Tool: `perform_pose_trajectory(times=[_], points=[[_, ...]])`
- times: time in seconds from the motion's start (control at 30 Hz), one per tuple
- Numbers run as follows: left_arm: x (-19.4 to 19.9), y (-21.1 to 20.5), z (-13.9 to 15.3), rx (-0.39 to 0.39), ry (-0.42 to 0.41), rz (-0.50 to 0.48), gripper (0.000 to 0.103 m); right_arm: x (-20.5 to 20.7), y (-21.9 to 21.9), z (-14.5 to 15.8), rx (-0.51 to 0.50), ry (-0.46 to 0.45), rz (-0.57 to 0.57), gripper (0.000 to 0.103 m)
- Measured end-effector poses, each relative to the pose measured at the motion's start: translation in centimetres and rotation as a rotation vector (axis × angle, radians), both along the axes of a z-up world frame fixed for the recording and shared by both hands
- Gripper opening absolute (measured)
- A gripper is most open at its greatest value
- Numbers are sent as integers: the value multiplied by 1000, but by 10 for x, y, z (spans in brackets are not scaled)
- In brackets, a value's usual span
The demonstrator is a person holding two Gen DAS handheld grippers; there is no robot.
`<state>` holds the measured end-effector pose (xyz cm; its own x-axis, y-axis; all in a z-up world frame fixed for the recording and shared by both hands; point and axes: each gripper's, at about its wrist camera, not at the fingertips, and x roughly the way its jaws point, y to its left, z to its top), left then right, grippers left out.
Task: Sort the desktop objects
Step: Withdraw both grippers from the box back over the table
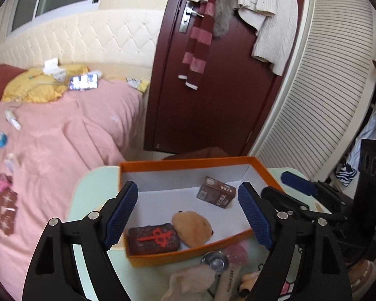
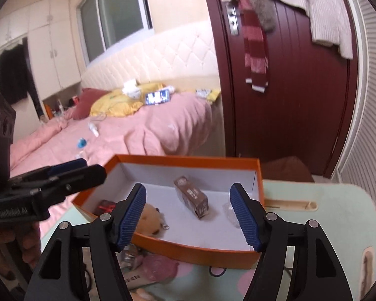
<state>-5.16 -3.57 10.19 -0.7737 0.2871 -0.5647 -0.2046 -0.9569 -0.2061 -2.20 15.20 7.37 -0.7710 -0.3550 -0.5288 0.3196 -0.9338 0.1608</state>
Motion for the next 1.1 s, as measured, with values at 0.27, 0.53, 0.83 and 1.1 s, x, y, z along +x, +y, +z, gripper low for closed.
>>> perform_pose_trajectory(times=[0.27, 0.53, 0.83, 1.1], points=[[57, 4, 8, -84, 21, -7, 82, 45, 6, 14, 21, 12, 4, 70], [98, 13, -46, -157, -147, -15, 82, 87, 17, -32, 91, -157, -14, 70], [101, 10, -96, -223, -237, 103, 103, 95, 8, -65, 217, -290, -1, 100], [99, 11, -105, -221, -222, 105, 103, 94, 4, -71, 241, -280, 6, 103]])
